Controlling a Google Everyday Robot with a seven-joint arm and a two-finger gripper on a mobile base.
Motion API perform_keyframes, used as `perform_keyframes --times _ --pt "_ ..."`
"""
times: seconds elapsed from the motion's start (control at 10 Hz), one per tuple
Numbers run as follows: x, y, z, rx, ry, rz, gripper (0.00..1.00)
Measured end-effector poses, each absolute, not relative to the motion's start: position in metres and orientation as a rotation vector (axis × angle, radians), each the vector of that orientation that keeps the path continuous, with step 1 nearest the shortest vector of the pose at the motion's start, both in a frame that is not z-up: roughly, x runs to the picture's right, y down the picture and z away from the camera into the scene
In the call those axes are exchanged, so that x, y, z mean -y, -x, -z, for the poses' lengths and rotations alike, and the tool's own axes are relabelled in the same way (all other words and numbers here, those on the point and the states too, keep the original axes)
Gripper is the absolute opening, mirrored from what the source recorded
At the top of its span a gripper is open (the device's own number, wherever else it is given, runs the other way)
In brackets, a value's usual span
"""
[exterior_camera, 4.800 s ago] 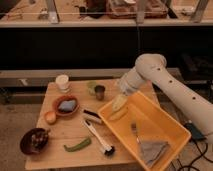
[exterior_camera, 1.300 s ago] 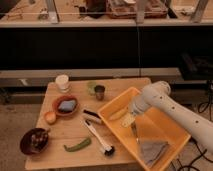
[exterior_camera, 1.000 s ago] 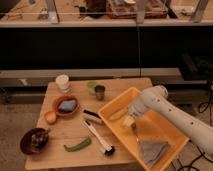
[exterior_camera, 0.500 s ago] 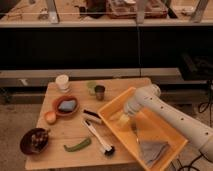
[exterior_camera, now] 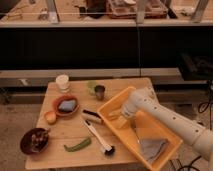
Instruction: Place banana in table surface
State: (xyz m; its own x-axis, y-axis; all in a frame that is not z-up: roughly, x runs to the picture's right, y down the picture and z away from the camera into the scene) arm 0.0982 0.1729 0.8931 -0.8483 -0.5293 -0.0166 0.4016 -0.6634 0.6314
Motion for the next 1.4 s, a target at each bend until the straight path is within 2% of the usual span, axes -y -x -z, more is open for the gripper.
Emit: perform_keyframes --times 0.2,0.7,0.8,1.4 --pt "-0.171 -0.1 -0.891 0.867 -0.266 2.461 0.53" --pt "-0.165 -0.102 -0.885 0.864 -0.266 2.466 0.07" --pt "-0.165 -0.104 -0.883 0.868 -0.263 2.464 0.04" --pt "-0.167 -0.105 -0.88 0.875 -0.262 2.464 0.04"
